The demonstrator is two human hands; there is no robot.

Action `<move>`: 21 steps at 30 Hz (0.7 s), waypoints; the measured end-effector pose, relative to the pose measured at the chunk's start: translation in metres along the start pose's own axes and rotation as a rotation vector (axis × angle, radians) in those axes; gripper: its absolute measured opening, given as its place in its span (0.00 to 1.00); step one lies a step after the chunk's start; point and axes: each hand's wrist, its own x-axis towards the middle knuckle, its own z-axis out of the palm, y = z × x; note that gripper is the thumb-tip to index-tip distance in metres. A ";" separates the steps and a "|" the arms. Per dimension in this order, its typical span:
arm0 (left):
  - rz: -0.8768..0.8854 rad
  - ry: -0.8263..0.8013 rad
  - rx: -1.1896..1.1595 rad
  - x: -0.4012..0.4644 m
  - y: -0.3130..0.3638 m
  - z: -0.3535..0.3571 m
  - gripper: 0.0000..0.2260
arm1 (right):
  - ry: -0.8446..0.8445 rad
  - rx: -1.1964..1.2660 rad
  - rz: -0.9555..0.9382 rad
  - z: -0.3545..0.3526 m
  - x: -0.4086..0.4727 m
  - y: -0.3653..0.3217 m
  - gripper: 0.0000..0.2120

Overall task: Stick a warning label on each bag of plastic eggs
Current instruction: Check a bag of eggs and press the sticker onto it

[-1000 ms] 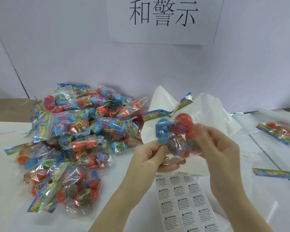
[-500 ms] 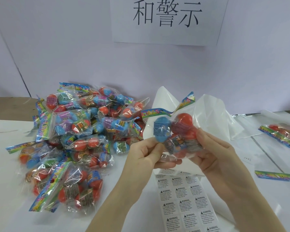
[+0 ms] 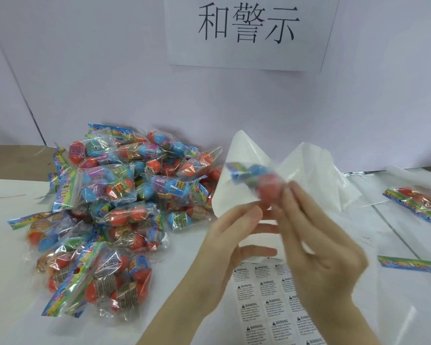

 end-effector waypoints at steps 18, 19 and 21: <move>0.043 0.068 0.160 -0.001 0.014 -0.009 0.06 | -0.556 0.824 0.931 -0.014 0.019 -0.007 0.16; 0.050 0.055 0.160 -0.001 0.014 -0.008 0.06 | -0.553 0.806 0.931 -0.014 0.020 -0.007 0.16; 0.072 0.037 0.221 -0.001 0.014 -0.008 0.07 | -0.503 0.748 0.936 -0.014 0.021 -0.007 0.13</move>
